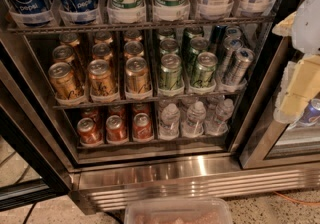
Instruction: Pick green can from middle shelf of fridge
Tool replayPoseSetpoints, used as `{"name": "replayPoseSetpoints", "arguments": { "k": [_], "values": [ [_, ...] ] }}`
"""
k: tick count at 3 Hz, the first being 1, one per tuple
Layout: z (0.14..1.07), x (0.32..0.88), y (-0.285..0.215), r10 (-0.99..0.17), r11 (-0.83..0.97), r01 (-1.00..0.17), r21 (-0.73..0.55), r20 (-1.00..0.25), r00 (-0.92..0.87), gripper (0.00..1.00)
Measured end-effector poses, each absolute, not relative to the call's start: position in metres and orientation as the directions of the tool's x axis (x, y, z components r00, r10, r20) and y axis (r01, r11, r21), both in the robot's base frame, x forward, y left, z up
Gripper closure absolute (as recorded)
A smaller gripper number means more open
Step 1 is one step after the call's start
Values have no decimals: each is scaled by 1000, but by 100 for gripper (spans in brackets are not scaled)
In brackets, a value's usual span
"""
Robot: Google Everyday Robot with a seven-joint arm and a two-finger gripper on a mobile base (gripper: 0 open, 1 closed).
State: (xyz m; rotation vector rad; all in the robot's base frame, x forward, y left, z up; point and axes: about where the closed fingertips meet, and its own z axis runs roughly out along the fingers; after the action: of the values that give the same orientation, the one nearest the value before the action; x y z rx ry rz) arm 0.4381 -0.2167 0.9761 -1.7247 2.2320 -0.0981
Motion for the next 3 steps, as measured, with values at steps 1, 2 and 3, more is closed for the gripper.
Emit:
{"name": "replayPoseSetpoints", "arguments": {
  "k": [1,2,3],
  "values": [
    [977,438,-216,-951,274,-928,-253,-217,-222,0],
    [952,432,-203,-941,287,-926,-244,-252,-226,0],
    [908,418,-169,-921,294,-927,-234,-328,-209,0]
  ]
}}
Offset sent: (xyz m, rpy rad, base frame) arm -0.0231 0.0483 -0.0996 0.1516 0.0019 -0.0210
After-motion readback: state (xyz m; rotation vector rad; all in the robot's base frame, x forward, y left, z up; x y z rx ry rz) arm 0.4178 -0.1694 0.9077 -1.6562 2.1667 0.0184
